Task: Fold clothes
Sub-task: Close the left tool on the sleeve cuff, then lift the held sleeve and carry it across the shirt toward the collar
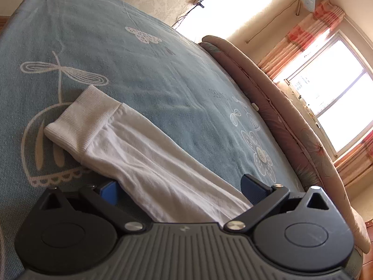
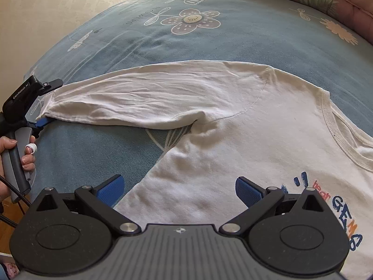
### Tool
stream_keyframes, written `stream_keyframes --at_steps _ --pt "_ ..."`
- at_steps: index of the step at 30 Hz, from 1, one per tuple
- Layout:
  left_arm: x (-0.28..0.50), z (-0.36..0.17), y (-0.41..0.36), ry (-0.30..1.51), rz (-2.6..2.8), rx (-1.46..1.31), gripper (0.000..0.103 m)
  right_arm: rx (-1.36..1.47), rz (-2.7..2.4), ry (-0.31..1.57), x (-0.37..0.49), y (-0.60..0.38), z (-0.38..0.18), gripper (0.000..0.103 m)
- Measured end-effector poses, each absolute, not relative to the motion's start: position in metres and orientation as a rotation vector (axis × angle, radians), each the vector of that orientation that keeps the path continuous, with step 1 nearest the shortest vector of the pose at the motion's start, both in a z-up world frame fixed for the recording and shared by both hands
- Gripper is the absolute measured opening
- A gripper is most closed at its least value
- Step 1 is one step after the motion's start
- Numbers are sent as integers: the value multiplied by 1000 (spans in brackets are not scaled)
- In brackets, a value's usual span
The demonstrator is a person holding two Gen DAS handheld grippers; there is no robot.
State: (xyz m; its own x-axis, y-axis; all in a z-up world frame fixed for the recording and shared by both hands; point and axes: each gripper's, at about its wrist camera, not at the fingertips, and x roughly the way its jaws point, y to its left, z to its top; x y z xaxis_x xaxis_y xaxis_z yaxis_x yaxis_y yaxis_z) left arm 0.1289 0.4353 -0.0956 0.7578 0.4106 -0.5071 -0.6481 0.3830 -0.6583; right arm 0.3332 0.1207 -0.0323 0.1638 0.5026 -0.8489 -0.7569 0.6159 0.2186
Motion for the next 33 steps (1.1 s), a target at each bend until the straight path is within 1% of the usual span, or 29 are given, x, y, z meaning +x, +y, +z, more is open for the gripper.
stream_keyframes --at_steps 5,9,15,19,22,26,33 --pt "153 -99 432 274 586 -1037 102 -266 930 1089 328 126 -34 103" --pt "155 -100 430 295 561 -980 102 -275 952 1084 325 133 -31 103" --pt "131 -104 458 141 723 -1109 102 -281 937 1068 330 133 -28 103" --pt "154 -102 453 192 692 -1046 102 -271 910 1082 333 129 -33 103" --pt "157 -101 457 180 679 -1096 102 -258 915 1091 330 130 -34 103" --pt "157 -91 457 163 637 -1131 102 -272 941 1089 322 131 -34 103" --pt "176 -60 445 178 517 -1058 102 -233 936 1087 319 123 -33 103"
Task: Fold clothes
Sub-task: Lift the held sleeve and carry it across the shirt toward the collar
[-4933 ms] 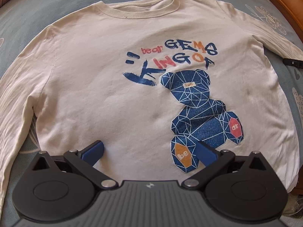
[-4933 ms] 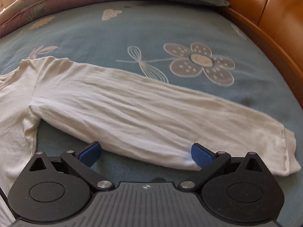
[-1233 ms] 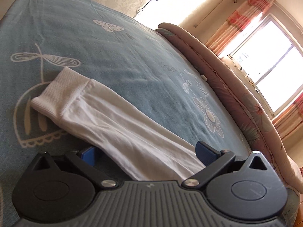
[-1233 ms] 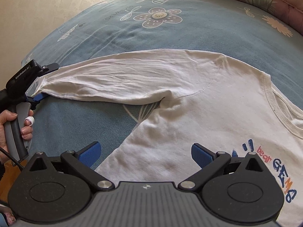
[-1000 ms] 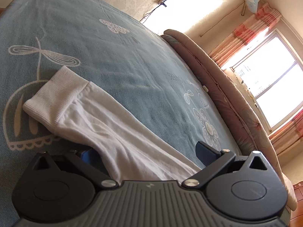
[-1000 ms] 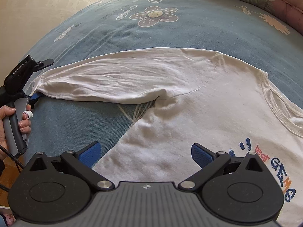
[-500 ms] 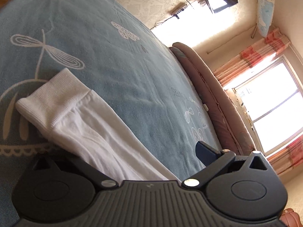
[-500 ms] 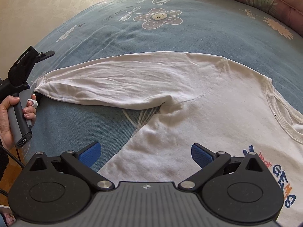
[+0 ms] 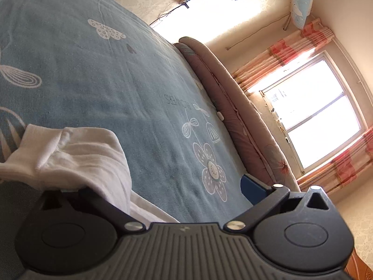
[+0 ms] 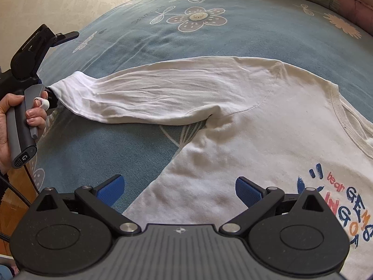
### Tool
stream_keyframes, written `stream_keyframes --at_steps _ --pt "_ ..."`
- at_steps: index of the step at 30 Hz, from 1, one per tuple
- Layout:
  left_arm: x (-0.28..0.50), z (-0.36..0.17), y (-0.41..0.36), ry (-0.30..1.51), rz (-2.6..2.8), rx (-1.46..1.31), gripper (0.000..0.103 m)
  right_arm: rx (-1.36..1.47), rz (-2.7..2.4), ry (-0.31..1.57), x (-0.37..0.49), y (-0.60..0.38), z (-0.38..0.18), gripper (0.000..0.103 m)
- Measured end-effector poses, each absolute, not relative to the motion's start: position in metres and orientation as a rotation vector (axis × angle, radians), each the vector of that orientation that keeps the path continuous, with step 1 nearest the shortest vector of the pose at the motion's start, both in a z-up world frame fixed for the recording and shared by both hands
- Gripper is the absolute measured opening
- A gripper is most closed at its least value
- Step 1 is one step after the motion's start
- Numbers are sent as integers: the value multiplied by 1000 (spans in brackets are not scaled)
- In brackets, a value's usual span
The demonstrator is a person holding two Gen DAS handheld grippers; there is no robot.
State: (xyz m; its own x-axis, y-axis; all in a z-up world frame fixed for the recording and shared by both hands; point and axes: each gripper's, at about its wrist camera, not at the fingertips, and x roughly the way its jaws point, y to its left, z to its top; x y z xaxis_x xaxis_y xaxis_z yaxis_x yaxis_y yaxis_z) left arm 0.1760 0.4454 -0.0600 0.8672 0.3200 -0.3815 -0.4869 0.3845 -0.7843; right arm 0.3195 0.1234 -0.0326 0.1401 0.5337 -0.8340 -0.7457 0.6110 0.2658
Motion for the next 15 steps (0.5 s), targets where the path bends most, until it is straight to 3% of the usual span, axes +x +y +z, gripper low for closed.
stream_keyframes --at_steps 15 --pt "255 -7 397 254 279 -1004 102 -182 888 1079 318 78 -27 103"
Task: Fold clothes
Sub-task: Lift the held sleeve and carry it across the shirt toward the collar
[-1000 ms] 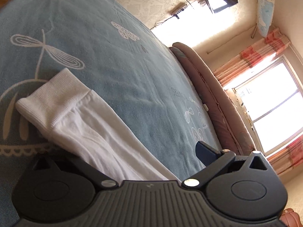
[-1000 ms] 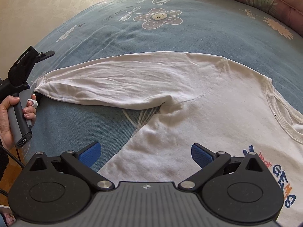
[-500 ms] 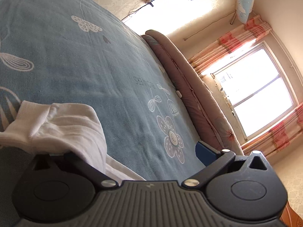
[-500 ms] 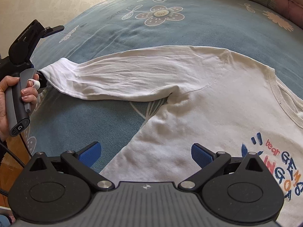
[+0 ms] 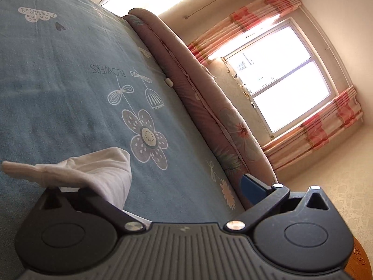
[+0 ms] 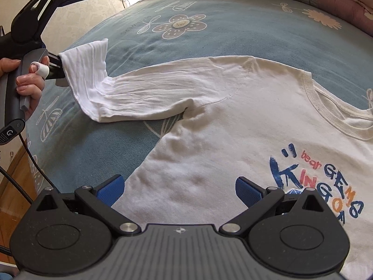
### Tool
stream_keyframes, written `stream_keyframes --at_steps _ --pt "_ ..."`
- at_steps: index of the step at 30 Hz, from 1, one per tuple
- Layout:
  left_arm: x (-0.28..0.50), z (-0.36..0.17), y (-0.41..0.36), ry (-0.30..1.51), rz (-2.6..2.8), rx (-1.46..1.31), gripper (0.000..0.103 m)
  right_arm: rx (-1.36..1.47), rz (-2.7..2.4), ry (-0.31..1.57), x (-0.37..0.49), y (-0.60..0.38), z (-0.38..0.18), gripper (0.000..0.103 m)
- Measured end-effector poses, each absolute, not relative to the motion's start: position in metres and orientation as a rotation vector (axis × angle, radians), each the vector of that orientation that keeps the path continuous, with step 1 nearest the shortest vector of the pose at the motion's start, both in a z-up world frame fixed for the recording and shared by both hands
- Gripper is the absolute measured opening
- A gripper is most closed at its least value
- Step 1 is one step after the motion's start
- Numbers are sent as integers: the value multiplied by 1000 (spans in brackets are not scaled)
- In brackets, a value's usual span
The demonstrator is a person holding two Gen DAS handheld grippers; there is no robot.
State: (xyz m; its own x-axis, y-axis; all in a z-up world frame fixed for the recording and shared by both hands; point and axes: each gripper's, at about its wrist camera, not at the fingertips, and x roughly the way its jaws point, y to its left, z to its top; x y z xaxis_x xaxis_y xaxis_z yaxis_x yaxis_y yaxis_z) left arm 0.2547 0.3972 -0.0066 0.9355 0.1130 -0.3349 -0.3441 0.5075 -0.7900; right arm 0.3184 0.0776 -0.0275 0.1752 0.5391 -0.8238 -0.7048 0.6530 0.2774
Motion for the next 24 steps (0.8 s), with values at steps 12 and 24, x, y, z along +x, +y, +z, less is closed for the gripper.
stream_keyframes --at_steps 12,24 --pt "321 20 323 340 120 -903 102 -228 789 1115 321 15 -33 103" --pt "366 23 238 418 1 -849 102 -160 732 1175 324 -54 -39 103"
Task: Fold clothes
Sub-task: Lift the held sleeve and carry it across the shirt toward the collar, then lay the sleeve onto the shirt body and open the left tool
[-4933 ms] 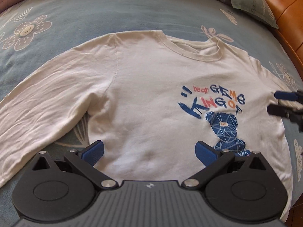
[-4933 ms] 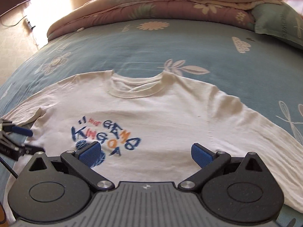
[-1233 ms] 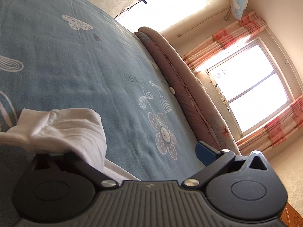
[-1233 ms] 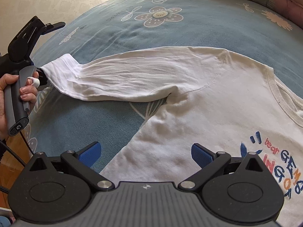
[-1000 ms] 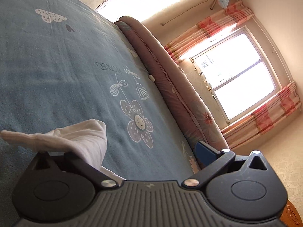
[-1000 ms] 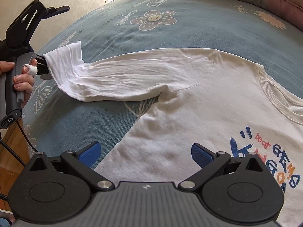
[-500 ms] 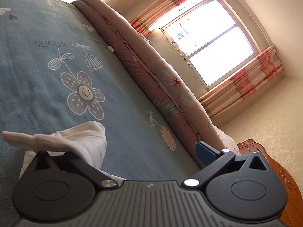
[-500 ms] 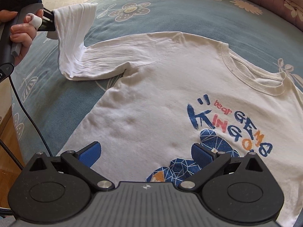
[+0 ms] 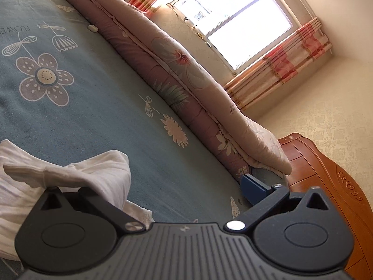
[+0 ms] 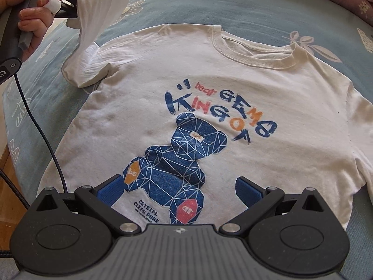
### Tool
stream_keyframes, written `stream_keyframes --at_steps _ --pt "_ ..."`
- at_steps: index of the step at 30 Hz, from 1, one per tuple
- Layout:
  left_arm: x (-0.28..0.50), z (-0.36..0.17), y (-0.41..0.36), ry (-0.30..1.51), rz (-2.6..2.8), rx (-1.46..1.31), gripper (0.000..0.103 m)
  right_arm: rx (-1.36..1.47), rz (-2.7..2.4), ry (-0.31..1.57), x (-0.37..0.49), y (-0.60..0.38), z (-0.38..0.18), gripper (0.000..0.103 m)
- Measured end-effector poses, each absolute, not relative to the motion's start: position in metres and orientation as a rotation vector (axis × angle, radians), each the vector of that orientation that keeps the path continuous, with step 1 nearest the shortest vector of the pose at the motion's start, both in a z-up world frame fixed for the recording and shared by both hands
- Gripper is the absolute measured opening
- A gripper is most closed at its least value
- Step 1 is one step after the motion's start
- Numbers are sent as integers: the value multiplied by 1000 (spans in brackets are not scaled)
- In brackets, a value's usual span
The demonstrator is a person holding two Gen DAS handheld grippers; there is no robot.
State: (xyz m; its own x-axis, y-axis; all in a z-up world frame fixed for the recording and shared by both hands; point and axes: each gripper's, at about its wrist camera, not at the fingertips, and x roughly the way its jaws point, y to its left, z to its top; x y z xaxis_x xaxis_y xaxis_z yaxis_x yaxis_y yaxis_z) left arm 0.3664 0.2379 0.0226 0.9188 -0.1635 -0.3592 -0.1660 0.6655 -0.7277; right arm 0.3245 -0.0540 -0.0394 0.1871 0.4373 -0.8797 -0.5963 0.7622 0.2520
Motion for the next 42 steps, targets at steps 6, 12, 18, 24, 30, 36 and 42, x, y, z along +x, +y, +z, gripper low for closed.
stream_keyframes --at_steps 6,12,18,24,30,36,42 --pt "381 17 202 454 -41 -835 102 -155 719 1188 323 -80 -43 103" --pt "393 9 174 490 -86 -838 102 -130 704 1203 323 -103 -45 103" --pt "408 5 142 526 -153 -801 102 -118 686 1211 322 -117 -46 103" --pt "419 -2 108 590 -245 -747 102 -107 678 1217 320 -125 -46 103" --pt "419 -13 81 659 -305 -686 102 -89 666 1222 318 -130 -47 103" --pt "423 -13 54 677 -370 -601 102 -73 654 1228 317 -133 -47 103" --pt "421 -22 31 737 -432 -526 102 -60 643 1230 319 -136 -47 103"
